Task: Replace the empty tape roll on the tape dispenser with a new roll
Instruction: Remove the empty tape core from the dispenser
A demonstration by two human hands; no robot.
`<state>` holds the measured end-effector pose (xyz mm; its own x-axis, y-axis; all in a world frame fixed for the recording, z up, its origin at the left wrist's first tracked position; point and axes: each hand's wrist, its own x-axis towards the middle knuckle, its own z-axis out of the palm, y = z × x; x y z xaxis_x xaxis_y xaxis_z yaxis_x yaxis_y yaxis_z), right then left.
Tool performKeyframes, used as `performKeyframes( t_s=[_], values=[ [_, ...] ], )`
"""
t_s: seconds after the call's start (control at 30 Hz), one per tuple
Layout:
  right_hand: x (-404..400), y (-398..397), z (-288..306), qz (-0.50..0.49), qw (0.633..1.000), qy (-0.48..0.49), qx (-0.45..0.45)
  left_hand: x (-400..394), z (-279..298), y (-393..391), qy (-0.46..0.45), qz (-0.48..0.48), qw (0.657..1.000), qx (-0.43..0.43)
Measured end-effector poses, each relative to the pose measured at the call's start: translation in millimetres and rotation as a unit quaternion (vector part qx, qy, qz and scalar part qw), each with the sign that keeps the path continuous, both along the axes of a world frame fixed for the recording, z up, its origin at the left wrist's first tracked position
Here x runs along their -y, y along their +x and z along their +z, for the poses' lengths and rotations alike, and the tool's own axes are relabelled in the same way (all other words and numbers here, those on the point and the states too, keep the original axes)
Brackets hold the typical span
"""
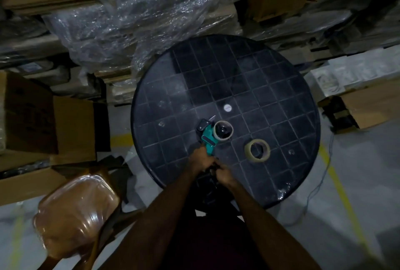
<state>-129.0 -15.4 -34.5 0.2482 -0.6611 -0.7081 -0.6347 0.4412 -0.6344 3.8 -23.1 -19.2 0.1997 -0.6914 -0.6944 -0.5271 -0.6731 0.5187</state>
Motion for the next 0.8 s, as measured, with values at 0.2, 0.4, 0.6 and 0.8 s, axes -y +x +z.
performKeyframes(
  t_s=[0.2,0.4,0.6,0.8],
  values=[
    [-2.4,12.3,-15.6,-0.011,0.997,0.066,0.045,13.2,-17.7,16.8,-0.007,-0.151,0.984,0.095],
    [-2.2,6.6,-45.2,-0.129,0.991,-0.024,0.008,14.3,-22.7,33.7,-0.068,-0.279,0.945,0.159],
    [10.8,-6.4,-25.4,-0.148,0.981,-0.102,-0.068,17.3,-34.7,52.8,-0.127,-0.345,0.895,0.252],
    [12.8,-17.1,-27.0,-0.193,0.965,-0.116,-0.131,5.9,-26.9,52.6,-0.108,-0.327,0.875,0.339]
  ],
)
